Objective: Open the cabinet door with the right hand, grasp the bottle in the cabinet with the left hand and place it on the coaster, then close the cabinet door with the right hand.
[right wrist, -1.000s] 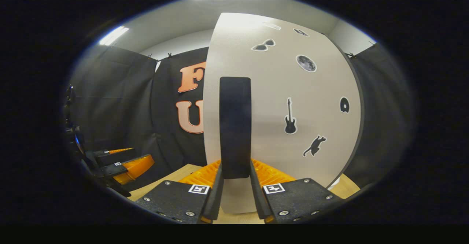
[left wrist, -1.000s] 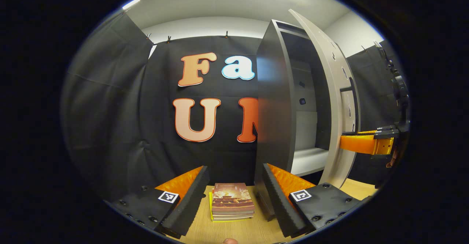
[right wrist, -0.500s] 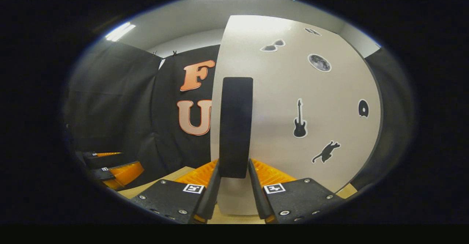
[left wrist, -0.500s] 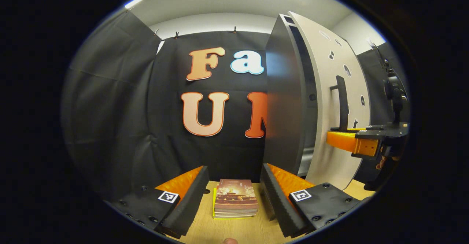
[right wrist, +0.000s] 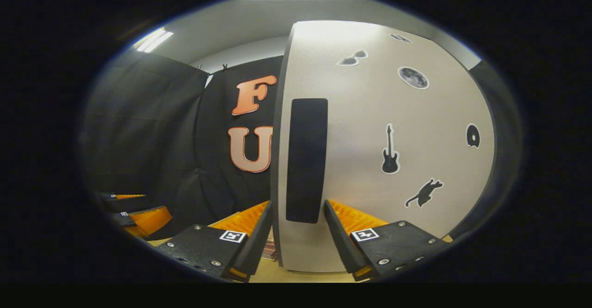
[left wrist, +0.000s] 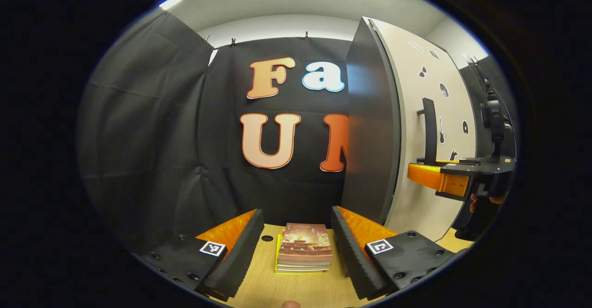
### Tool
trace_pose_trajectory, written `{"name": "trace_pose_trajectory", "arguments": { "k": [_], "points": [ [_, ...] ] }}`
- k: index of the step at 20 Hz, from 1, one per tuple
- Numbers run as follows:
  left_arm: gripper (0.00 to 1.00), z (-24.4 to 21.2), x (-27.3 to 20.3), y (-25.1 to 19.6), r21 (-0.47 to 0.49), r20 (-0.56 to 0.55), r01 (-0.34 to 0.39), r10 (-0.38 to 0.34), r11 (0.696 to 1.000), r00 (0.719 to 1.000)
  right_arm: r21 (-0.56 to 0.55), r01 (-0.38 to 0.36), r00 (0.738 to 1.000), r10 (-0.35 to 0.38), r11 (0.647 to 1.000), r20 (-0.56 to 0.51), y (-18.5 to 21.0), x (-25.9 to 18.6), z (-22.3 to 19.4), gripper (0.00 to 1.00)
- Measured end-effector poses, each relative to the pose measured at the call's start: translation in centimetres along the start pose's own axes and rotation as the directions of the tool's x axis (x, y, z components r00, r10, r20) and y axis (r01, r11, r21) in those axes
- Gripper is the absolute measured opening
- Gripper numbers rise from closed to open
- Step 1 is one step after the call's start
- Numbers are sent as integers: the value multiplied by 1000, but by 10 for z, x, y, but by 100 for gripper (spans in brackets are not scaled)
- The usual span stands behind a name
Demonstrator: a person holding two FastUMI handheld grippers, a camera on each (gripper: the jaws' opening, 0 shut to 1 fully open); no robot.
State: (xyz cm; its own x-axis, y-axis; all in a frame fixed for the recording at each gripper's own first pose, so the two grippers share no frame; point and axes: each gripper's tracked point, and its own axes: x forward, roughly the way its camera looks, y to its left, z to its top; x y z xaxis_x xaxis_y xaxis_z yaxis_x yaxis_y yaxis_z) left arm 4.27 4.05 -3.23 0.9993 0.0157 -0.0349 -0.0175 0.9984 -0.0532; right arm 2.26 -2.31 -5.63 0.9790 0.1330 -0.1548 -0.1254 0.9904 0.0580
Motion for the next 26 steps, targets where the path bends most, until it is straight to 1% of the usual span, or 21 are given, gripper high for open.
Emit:
{"name": "trace_pose_trajectory", "arguments": {
  "k": [1, 3, 5, 10, 12, 14, 16, 17, 20, 22, 26],
  "points": [
    [95, 0, -1, 1, -1, 0, -3, 3, 1000, 1000, -1, -1, 1000, 1, 1000, 1, 2, 1, -1, 74],
    [95, 1, -2, 3, 0, 4, -11, 11, 1000, 1000, -5, -1, 1000, 1, 1000, 4, 3, 2, -1, 81],
    [95, 1, -4, 7, 1, 6, -19, 19, 1000, 1000, -8, 6, 1000, -6, 1000, 7, 3, 4, -2, 85],
    [95, -4, -9, 22, -1, -7, -26, 26, 1000, 1000, -14, 37, 999, -37, 999, 10, 4, 8, -4, 89],
    [95, -6, -7, 26, -4, -10, -18, 18, 1000, 1000, -29, 52, 999, -52, 998, 7, 4, 7, -5, 89],
    [95, -7, -3, 29, 3, -13, 1, -1, 1000, 1000, -34, 77, 997, -77, 996, -9, 2, 3, -8, 92],
    [95, -9, 1, 25, 8, -15, 37, -37, 999, 999, -41, 101, 995, -102, 994, -10, 3, -7, -7, 93],
    [95, -9, 1, 33, 6, -14, 59, -59, 998, 998, -49, 120, 993, -120, 992, -8, 2, -12, -5, 93],
    [95, -7, 8, 26, 5, -8, 109, -109, 994, 994, -66, 170, 985, -170, 983, 6, 0, -38, 6, 95],
    [95, -5, 10, 22, 6, 1, 119, -119, 993, 993, -58, 185, 983, -184, 981, 26, 0, -62, 15, 95],
    [96, -1, 1, 8, -13, 12, 112, -112, 994, 994, -40, 192, 979, -188, 981, 78, -4, -111, 34, 95]
  ]
}}
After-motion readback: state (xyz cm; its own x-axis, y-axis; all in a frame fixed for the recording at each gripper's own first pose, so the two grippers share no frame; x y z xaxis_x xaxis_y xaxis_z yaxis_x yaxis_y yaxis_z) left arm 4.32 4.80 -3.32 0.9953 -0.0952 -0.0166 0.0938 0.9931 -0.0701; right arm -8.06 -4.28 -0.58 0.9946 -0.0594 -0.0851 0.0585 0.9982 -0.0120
